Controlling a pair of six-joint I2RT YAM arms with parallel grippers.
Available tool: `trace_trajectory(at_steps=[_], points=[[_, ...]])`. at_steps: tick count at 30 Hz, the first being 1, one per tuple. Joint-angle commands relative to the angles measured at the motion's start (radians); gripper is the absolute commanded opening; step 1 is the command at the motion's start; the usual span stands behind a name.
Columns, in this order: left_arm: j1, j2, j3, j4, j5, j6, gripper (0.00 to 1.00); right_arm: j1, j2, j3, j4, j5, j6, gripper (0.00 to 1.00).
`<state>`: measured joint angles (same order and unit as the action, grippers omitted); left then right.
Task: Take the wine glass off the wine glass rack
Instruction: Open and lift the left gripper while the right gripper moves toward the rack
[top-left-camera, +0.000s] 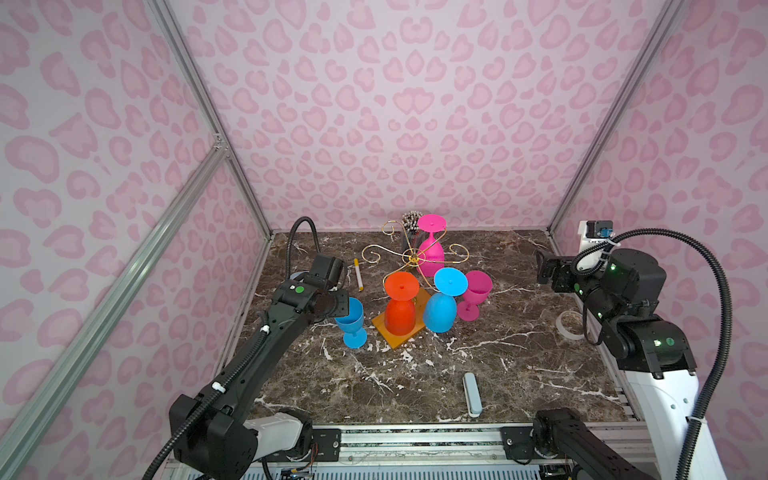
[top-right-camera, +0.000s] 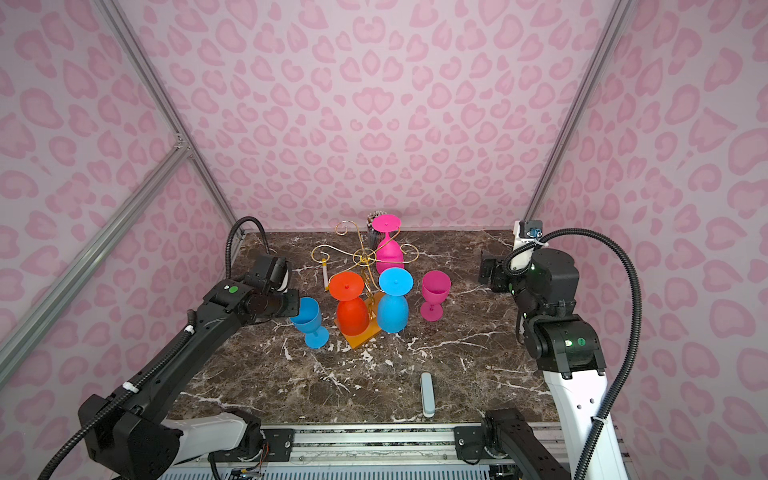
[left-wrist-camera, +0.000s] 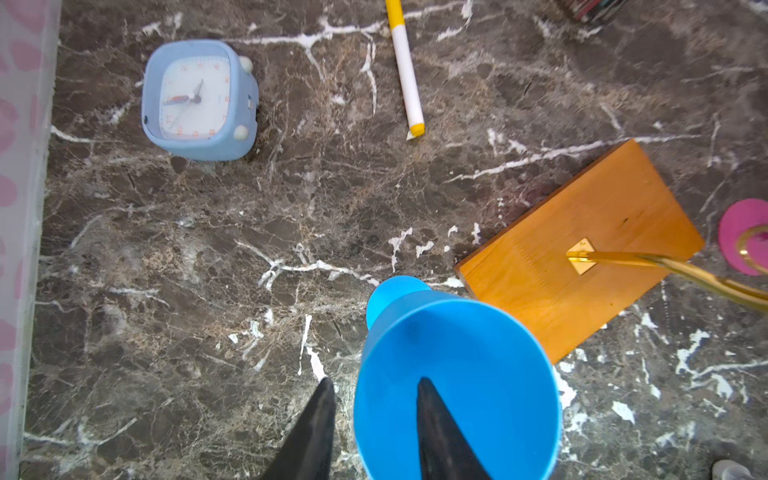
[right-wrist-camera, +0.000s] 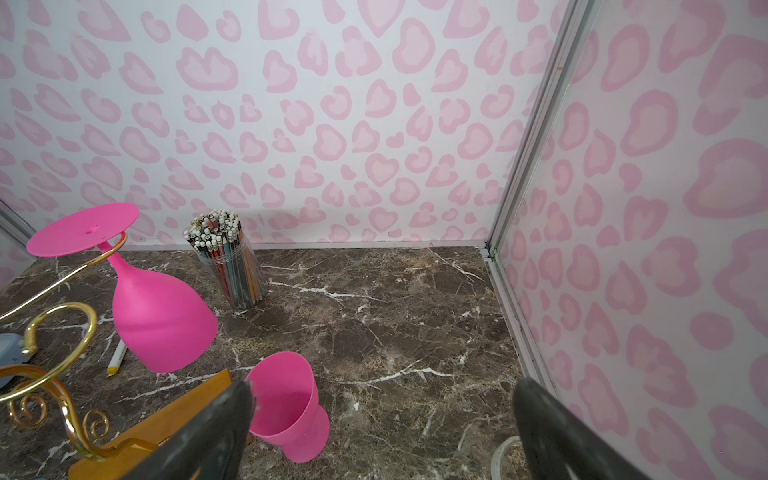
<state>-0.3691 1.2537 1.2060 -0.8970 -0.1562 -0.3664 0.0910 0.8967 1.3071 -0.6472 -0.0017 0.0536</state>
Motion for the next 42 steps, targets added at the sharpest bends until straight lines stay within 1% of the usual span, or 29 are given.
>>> trace_trajectory(at_steps=[1, 6, 11, 14, 17, 21, 24, 27, 31, 33, 36, 40, 42], points=[[0.001, -0.036, 0.039, -0.037, 0.004, -0.014, 0.42, -0.002, 0.006, 0.010, -0.019, -0.028, 0.022, 0.99], [0.007, -0.106, 0.089, -0.048, 0.029, -0.012, 0.45, -0.007, 0.027, 0.040, -0.034, -0.090, 0.059, 0.99], [0.013, -0.171, 0.097, 0.017, 0.083, -0.004, 0.48, -0.010, 0.081, 0.087, -0.079, -0.185, 0.119, 0.99], [0.017, -0.185, 0.095, 0.080, 0.127, -0.003, 0.48, -0.011, 0.115, 0.114, -0.115, -0.240, 0.159, 0.99], [0.021, -0.177, 0.109, 0.119, 0.183, -0.005, 0.48, -0.011, 0.129, 0.116, -0.121, -0.271, 0.205, 0.99], [0.023, -0.173, 0.122, 0.157, 0.215, 0.000, 0.48, -0.012, 0.136, 0.108, -0.112, -0.315, 0.265, 1.00], [0.024, -0.181, 0.112, 0.196, 0.229, -0.002, 0.49, -0.013, 0.138, 0.079, -0.070, -0.363, 0.319, 0.91], [0.027, -0.204, 0.081, 0.249, 0.230, -0.027, 0.49, -0.016, 0.165, 0.086, -0.056, -0.397, 0.347, 0.87], [0.029, -0.238, 0.034, 0.325, 0.204, -0.069, 0.49, -0.044, 0.264, 0.169, -0.072, -0.486, 0.362, 0.81], [0.029, -0.240, 0.033, 0.335, 0.186, -0.074, 0.49, -0.060, 0.313, 0.219, -0.056, -0.538, 0.385, 0.77], [0.030, -0.241, 0.048, 0.315, 0.164, -0.064, 0.49, -0.067, 0.373, 0.224, 0.040, -0.618, 0.437, 0.70], [0.035, -0.263, 0.045, 0.303, 0.133, -0.059, 0.50, -0.068, 0.467, 0.213, 0.176, -0.710, 0.520, 0.66], [0.035, -0.276, 0.037, 0.314, 0.123, -0.061, 0.49, -0.065, 0.519, 0.208, 0.241, -0.784, 0.558, 0.63]])
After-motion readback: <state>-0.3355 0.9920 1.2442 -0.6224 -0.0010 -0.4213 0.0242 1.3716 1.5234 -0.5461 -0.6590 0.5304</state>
